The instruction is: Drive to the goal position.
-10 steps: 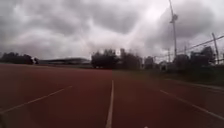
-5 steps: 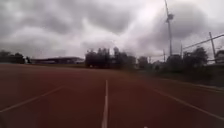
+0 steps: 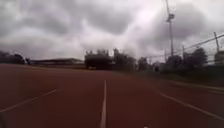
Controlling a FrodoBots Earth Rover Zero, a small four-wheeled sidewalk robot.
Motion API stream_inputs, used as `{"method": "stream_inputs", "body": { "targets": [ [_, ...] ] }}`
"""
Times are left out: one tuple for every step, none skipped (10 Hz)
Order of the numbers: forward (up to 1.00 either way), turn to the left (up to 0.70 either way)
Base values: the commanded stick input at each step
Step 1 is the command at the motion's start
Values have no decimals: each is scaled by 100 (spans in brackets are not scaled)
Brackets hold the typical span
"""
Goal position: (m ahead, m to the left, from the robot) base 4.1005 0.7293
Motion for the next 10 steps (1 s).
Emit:
{"method": "stream_inputs", "body": {
  "targets": [
    [70, 0],
    [70, 0],
    [70, 0],
    [70, 0],
    [70, 0],
    [70, 0],
    [70, 0],
    [70, 0],
    [70, 0],
    [70, 0]
  ]
}}
